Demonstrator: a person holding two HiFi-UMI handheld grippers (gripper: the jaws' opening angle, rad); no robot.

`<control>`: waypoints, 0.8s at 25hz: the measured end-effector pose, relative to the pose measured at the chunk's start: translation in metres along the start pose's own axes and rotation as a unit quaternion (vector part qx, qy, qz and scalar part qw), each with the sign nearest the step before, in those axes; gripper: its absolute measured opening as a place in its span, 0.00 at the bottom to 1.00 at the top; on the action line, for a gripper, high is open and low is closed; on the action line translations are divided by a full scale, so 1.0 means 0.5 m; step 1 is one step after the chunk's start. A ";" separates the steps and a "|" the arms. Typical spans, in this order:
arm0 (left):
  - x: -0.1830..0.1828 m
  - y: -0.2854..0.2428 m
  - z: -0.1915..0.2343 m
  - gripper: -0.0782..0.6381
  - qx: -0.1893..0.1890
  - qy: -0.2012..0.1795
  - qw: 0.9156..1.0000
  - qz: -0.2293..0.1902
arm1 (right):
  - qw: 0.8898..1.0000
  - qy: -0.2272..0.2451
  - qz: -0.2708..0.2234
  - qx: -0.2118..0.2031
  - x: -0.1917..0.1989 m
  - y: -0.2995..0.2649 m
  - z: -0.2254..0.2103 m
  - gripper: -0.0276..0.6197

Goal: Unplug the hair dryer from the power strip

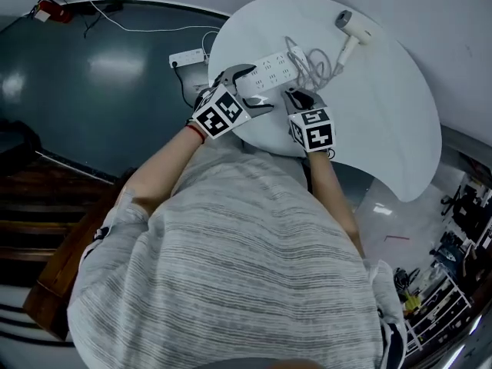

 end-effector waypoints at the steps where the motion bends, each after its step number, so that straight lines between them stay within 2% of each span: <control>1: -0.001 0.006 -0.006 0.73 0.001 0.000 1.000 -0.001 | 1.000 -0.002 0.005 -0.001 0.010 -0.005 0.002 0.13; 2: -0.003 0.012 -0.010 0.66 0.001 0.002 1.000 -0.003 | 1.000 -0.004 0.010 -0.002 0.020 -0.009 0.003 0.13; 3: -0.006 0.018 -0.014 0.55 -0.002 0.004 1.000 -0.008 | 1.000 -0.006 0.013 -0.002 0.029 -0.013 0.005 0.13; 5: -0.018 0.029 -0.019 0.26 -0.008 0.002 1.000 -0.024 | 1.000 -0.008 0.014 -0.002 0.041 -0.017 0.006 0.13; 6: -0.024 0.032 -0.021 0.17 -0.010 0.000 0.999 -0.030 | 1.000 -0.009 0.012 -0.001 0.043 -0.018 0.006 0.13; 7: -0.029 0.034 -0.024 0.13 -0.010 0.000 0.999 -0.035 | 1.000 -0.012 0.009 0.000 0.043 -0.017 0.004 0.14; 9: -0.037 0.036 -0.032 0.12 -0.006 0.003 0.999 -0.040 | 1.000 -0.025 0.002 0.001 0.037 -0.012 0.001 0.22; 14: -0.056 0.049 -0.047 0.12 0.002 0.013 0.999 -0.052 | 0.998 -0.057 -0.033 0.009 0.006 0.030 -0.006 0.22; 20: -0.085 0.077 -0.070 0.12 0.023 0.015 0.997 -0.070 | 0.995 -0.061 -0.081 0.008 -0.033 0.097 0.012 0.22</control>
Point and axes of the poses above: the fingertips, and each gripper's own axes: y backward along the fingers, z to its left, x out of its underside, the point moved 1 cm from there along y, backward along the fingers, and after that the axes turned 8 degrees about -z, right-handed, at the moved point
